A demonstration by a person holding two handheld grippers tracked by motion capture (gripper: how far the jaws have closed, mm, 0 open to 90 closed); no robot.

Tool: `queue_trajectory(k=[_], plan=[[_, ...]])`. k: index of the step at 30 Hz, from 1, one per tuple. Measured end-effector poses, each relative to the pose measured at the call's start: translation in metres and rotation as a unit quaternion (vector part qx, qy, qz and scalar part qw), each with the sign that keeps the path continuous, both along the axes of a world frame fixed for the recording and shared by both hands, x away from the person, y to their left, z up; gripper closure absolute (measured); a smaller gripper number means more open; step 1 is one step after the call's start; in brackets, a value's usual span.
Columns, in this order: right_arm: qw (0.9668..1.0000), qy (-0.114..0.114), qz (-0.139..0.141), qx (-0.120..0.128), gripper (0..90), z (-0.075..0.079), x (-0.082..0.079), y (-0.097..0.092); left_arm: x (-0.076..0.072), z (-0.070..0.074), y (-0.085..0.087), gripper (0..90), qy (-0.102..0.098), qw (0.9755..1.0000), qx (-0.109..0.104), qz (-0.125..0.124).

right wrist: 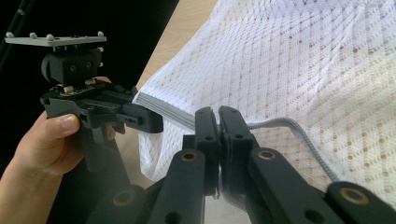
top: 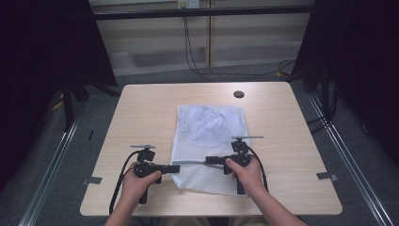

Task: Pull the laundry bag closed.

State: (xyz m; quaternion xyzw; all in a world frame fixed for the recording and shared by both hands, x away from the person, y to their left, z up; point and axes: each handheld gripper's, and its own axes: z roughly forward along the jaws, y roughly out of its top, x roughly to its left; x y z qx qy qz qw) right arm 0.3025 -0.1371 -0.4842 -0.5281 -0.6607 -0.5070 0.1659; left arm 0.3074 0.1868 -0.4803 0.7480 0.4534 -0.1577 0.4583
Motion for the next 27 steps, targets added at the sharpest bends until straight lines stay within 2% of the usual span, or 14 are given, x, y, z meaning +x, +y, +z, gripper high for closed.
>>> queue_trajectory(k=[27], plan=[[1.0,0.002,0.001,0.006,87.7,0.0,0.002,-0.0028,-0.0006,0.0003,0.0018,87.8,-0.001,1.0,0.0,-0.001]])
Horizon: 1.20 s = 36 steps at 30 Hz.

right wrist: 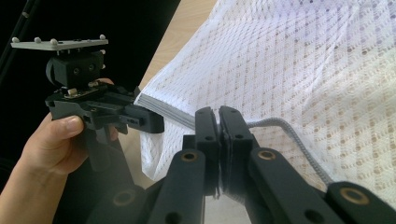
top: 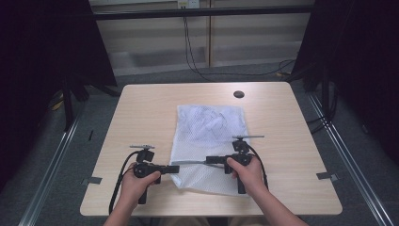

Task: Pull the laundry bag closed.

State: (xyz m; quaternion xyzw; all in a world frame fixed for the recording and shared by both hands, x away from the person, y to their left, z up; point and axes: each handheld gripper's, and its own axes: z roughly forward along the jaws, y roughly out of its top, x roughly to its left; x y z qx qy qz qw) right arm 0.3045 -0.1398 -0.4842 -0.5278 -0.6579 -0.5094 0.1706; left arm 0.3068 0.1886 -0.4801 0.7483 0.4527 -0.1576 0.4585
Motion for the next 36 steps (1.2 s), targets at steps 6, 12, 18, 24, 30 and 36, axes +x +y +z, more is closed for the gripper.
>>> queue_trajectory(k=[6,12,18,24,30,36], plan=[[1.0,0.001,0.001,0.0,87.7,0.0006,-0.0007,0.0,0.0007,0.0,0.0006,87.8,0.001,1.0,0.0,-0.002],[1.0,0.005,0.0,-0.003,87.7,0.0007,-0.0015,-0.0017,0.0016,0.0003,0.0011,87.9,0.002,1.0,0.001,0.0],[1.0,0.006,-0.001,-0.003,87.7,0.0009,-0.0026,-0.0038,0.0012,0.0012,0.0001,87.9,0.006,1.0,-0.001,-0.002],[1.0,0.004,-0.001,-0.003,87.7,0.0011,-0.0033,-0.0045,0.001,0.0015,0.0002,87.9,0.005,1.0,-0.001,-0.005],[1.0,0.002,0.0,-0.002,87.7,0.0011,-0.0032,-0.0053,0.0011,0.0012,0.0002,87.8,0.002,1.0,0.003,-0.008],[1.0,0.007,-0.007,-0.001,87.8,0.0018,-0.0031,-0.0079,0.0015,0.0009,0.0033,87.8,0.009,1.0,-0.002,0.001]])
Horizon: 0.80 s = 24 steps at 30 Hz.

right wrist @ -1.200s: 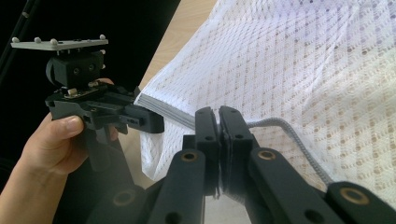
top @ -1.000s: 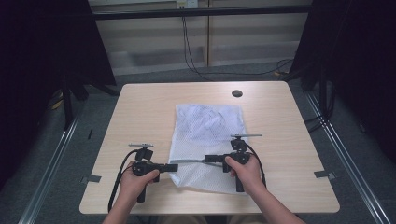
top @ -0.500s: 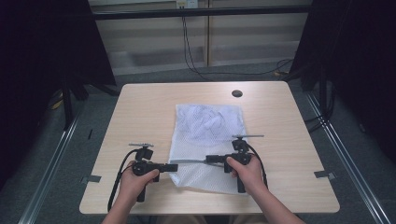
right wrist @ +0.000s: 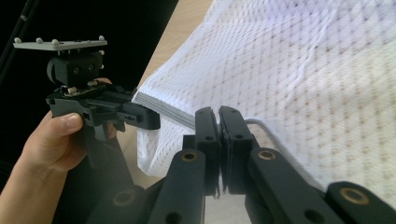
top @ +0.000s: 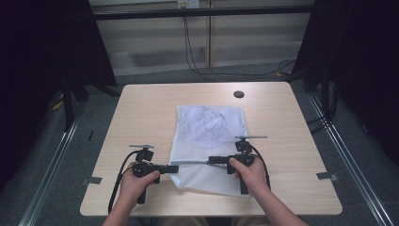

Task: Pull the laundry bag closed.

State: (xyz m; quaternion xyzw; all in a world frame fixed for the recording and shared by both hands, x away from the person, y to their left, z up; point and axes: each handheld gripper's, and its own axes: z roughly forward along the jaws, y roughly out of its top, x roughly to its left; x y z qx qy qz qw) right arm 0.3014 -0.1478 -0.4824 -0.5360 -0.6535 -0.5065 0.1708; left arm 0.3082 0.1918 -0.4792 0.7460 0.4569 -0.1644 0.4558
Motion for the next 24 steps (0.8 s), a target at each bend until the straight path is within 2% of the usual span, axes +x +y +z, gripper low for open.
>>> queue_trajectory(k=[10,12,21,24], plan=[[1.0,0.0,0.001,0.002,87.8,0.0007,0.0003,-0.0014,-0.0002,0.0006,-0.0001,87.8,-0.002,1.0,-0.001,-0.001],[1.0,-0.003,0.003,0.0,87.8,0.0006,0.0002,-0.0022,-0.0001,0.0008,0.0004,87.8,-0.005,1.0,0.005,-0.002],[1.0,0.004,-0.001,0.004,87.7,0.0008,-0.0002,-0.0055,0.0,0.0012,0.0008,87.8,-0.002,1.0,0.0,-0.002],[1.0,-0.002,-0.002,0.003,87.7,0.0007,-0.0004,-0.0062,0.0002,0.001,0.0003,87.8,-0.003,1.0,0.0,-0.004]])
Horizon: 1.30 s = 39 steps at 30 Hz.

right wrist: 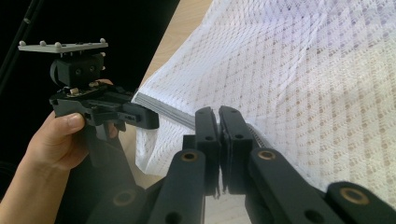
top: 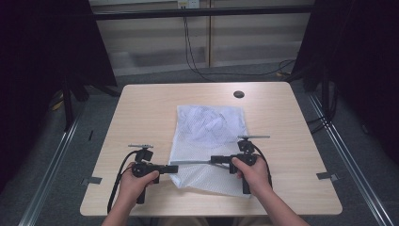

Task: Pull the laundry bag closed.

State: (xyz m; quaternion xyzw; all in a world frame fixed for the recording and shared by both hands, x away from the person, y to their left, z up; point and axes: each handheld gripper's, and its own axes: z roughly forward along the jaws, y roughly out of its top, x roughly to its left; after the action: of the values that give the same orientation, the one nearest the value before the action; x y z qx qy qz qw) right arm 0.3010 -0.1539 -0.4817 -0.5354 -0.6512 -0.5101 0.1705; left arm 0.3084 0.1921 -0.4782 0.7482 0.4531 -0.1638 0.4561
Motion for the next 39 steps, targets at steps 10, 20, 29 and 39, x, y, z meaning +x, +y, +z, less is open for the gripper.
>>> queue_trajectory(k=[10,20,29,39], plan=[[1.0,0.005,-0.008,0.001,87.7,0.0,-0.001,-0.006,0.0,0.002,0.003,87.8,0.0,1.0,0.001,0.004],[0.9999,0.002,-0.012,-0.002,87.7,-0.001,0.0,-0.01,0.0,0.002,0.006,87.8,0.001,1.0,-0.001,0.006],[1.0,0.003,-0.009,0.0,87.7,-0.001,0.0,-0.012,0.001,0.001,0.006,87.8,0.002,1.0,0.0,0.003],[0.9999,0.004,-0.009,-0.001,87.7,-0.001,-0.002,-0.015,0.003,0.0,0.004,87.8,0.009,1.0,0.0,-0.002]])
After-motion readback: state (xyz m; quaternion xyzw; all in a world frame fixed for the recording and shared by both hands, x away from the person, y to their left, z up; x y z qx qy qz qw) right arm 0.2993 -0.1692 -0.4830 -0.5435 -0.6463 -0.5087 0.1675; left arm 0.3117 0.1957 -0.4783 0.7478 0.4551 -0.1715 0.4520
